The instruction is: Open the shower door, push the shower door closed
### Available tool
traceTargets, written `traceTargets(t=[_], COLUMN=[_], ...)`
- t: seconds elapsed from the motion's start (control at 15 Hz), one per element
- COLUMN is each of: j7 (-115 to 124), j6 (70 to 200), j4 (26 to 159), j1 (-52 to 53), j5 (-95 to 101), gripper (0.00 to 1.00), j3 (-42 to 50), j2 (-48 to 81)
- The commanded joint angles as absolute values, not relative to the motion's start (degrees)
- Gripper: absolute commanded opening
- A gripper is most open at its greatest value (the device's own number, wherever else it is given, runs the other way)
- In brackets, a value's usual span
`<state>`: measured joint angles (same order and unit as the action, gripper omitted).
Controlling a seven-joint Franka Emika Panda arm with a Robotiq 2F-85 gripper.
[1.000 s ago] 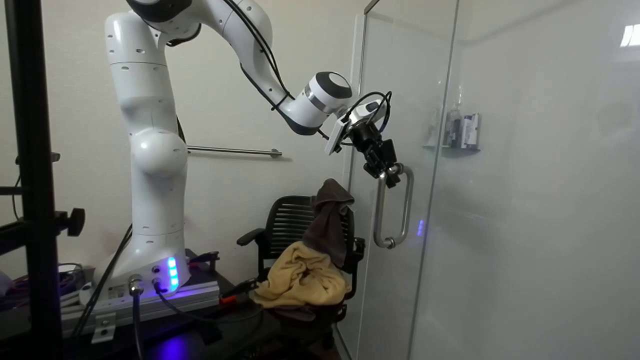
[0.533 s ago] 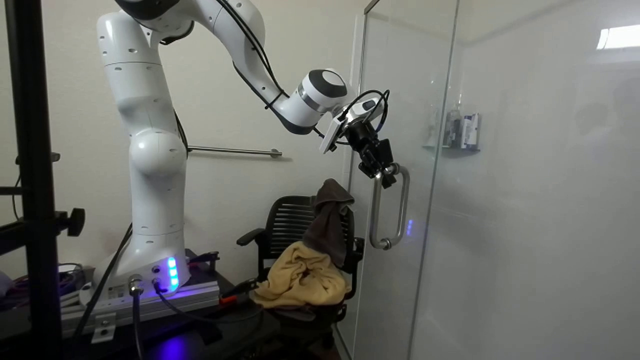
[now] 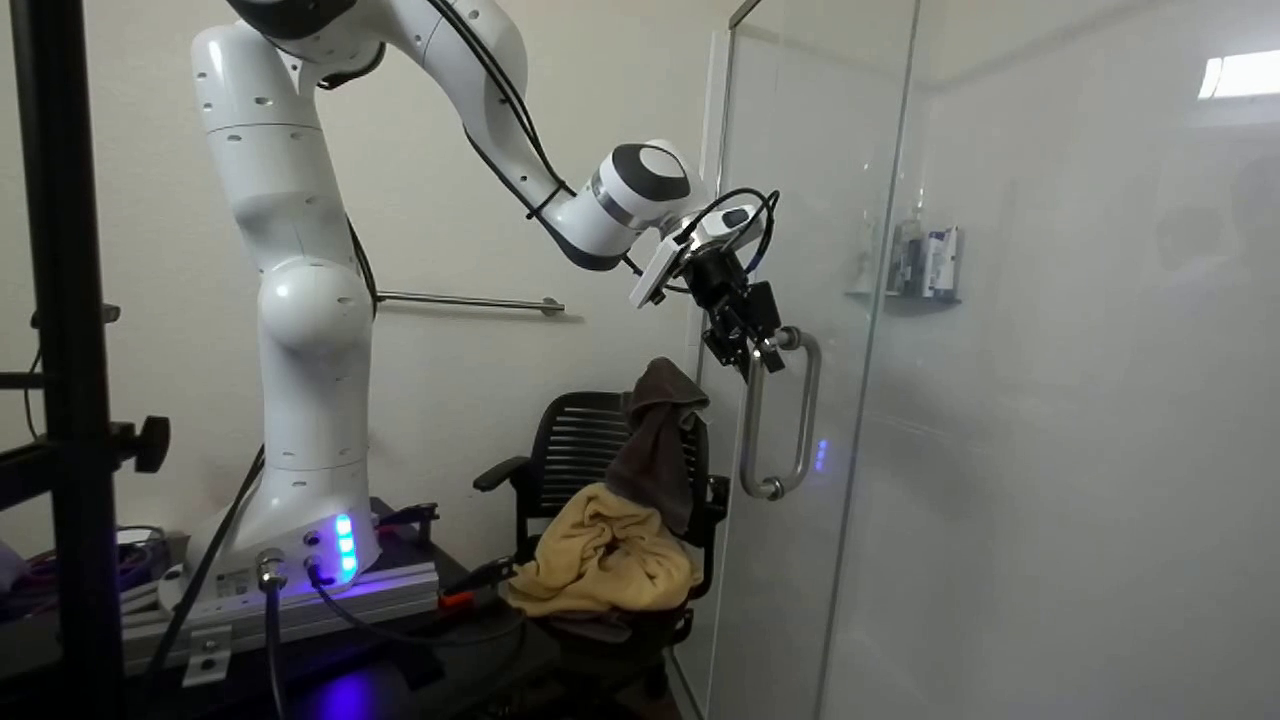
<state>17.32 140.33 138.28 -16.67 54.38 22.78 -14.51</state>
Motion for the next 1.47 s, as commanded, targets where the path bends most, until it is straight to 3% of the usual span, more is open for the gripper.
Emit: traceTargets(t=[0.0, 0.2, 0.33, 0.87, 1.4], j7=[16.9, 18.1, 17.8, -11.5, -34.8], j6=[140.5, 139.9, 138.7, 141.9, 158.8], j4=[138.5, 141.1, 142.3, 155.3, 158.1], j1=[-18.9, -19.7, -19.8, -14.8, -11.6], j5=[54.3, 59.9, 62.5, 49.4, 49.1], gripper=[0.76, 0.95, 1.0, 1.0, 1.0], j3=[20.8, 18.7, 17.1, 22.8, 41.4], j2=[-16.0, -22.3, -26.3, -49.5, -60.3])
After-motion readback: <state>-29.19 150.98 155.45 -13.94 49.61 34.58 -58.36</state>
